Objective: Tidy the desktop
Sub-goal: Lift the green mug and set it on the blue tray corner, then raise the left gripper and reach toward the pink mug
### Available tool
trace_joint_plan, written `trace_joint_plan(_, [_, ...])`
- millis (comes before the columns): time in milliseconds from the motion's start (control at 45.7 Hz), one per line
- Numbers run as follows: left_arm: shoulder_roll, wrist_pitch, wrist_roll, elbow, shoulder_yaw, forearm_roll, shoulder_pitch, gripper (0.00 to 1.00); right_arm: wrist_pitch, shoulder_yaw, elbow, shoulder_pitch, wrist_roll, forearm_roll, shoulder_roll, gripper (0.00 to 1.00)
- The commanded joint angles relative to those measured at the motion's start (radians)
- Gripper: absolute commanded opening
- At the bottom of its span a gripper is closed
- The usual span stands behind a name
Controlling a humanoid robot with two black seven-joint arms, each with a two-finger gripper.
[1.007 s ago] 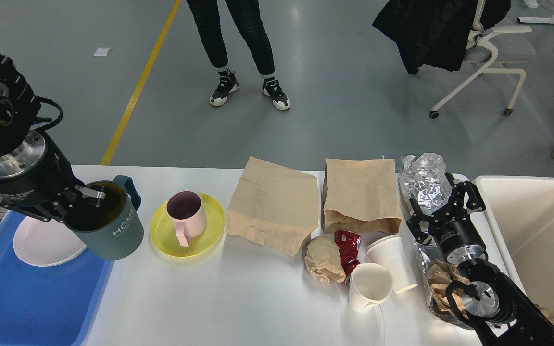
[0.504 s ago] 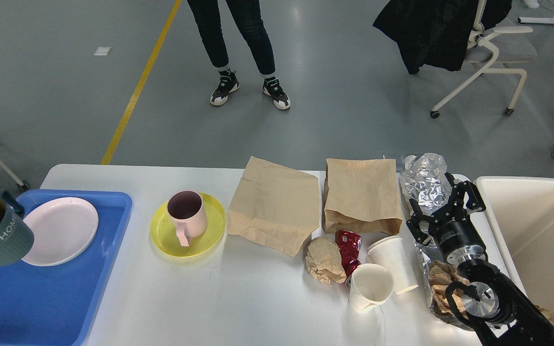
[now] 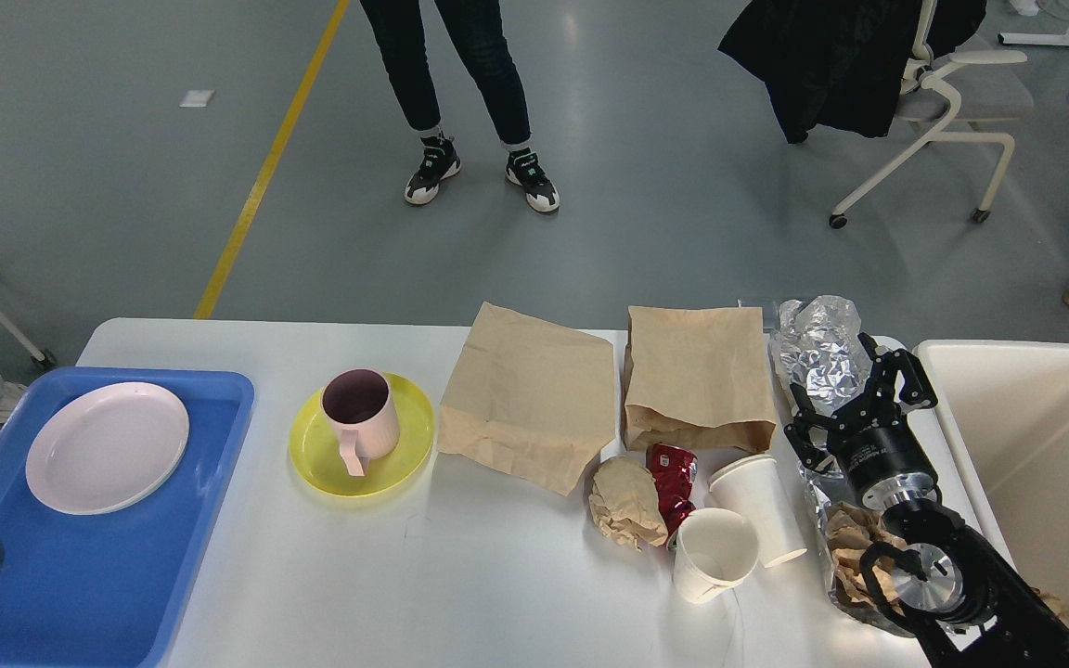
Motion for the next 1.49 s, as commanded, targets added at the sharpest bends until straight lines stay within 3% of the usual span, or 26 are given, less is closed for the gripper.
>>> trace_joint_plan(0, [-0.023, 0.012, 0.001, 0.05, -0.011, 0.001, 0.061, 0.0, 0.001, 0.0, 0.0, 0.0, -0.001, 0.0, 0.0, 1.0])
trace_joint_plan(175, [-0.093, 0.023, 0.005, 0.132, -0.052, 0.006, 0.136, 0.0, -0.001, 0.0, 0.0, 0.0, -0.001, 0.0, 0.0, 1.0])
trace_joint_plan(438, [-0.092, 0.024, 0.004, 0.132, -0.069, -0.003, 0.148, 0.02, -0.001, 0.0, 0.0, 0.0, -0.001, 0.0, 0.0, 1.0])
trace_joint_plan(526, [-0.089, 0.046, 0.001, 0.123, -0.069, -0.013, 0.15, 0.2, -0.001, 0.0, 0.0, 0.0, -0.001, 0.0, 0.0, 1.0])
trace_joint_plan(613, [-0.084, 0.116, -0.001, 0.109, -0.072, -0.042, 0.147, 0.59, -0.001, 0.0, 0.0, 0.0, -0.001, 0.0, 0.0, 1.0])
trace_joint_plan(745, [-0.08, 0.19, 0.014, 0.052, -0.063, -0.135, 0.151, 0.81, -0.001, 0.0, 0.0, 0.0, 0.001, 0.0, 0.0, 1.0])
trace_joint_plan(810, [-0.074, 0.196, 0.014, 0.04, -0.061, -0.143, 0.151, 0.87, -0.001, 0.0, 0.0, 0.0, -0.001, 0.0, 0.0, 1.0])
trace_joint_plan(1051, [-0.006, 0.162, 0.016, -0.035, -0.045, -0.146, 0.119, 0.91, 0.001, 0.0, 0.0, 0.0, -0.001, 0.0, 0.0, 1.0])
trace_joint_plan(1226, [0.07, 0.155, 0.014, -0.193, 0.113, -0.146, -0.081, 0.91, 0.001, 0.0, 0.0, 0.0, -0.001, 0.0, 0.0, 1.0])
trace_joint_plan(1336, [0.092, 0.141, 0.013, -0.301, 0.286, -0.149, -0.319, 0.92, -0.001, 0.0, 0.0, 0.0, -0.001, 0.0, 0.0, 1.0])
trace_joint_plan(1467, [0.031, 0.083, 0.013, -0.449, 0.498, -0.158, -0.643, 0.93, 0.001, 0.0, 0.0, 0.0, -0.001, 0.0, 0.0, 1.0])
